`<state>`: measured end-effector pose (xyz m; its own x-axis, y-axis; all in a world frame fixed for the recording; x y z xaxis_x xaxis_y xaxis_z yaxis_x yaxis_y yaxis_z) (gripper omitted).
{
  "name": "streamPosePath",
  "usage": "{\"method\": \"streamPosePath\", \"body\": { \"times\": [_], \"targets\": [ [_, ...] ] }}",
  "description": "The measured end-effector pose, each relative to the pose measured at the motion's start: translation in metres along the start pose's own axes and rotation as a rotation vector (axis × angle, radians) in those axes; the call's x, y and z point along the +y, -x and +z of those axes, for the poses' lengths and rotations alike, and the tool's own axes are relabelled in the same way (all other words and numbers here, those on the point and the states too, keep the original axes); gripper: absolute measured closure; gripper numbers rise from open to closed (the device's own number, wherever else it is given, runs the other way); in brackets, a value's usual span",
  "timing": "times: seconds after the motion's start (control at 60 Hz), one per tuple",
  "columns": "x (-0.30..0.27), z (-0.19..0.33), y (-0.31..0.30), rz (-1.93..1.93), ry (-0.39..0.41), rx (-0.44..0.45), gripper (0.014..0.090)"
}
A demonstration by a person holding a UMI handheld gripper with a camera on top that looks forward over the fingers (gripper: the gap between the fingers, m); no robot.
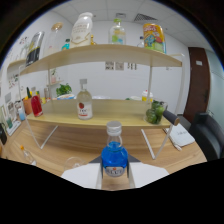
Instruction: Make me a cup of Mount Fuji.
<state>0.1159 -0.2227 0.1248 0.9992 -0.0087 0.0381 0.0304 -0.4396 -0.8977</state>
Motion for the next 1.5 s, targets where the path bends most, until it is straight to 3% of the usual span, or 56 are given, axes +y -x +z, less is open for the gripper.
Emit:
{"method": "streamPosePath", "body": {
  "times": [0.2, 0.583, 0.883, 1.117, 1.25, 1.417, 1.5],
  "targets": [
    [0.020, 0.011, -0.016, -0.469, 0.038, 0.106, 0.0691],
    [-0.013, 0.032, -0.009, -1.529, -0.009, 0.209, 0.0691],
    [-0.015, 0.038, -0.004, -1.924, 0.027, 0.271, 0.0689],
    [-0.019, 0.029, -0.002, -1.772, 0.007, 0.237, 0.0690],
    [-0.056, 0.005, -0.005, -1.360, -0.085, 0.200, 0.0689],
    [-0.102, -0.042, -0.013, -0.756, -0.250, 0.042, 0.0686],
    [-0.104, -0.055, -0.035, -0.471, -0.276, -0.006, 0.0687]
  ]
}}
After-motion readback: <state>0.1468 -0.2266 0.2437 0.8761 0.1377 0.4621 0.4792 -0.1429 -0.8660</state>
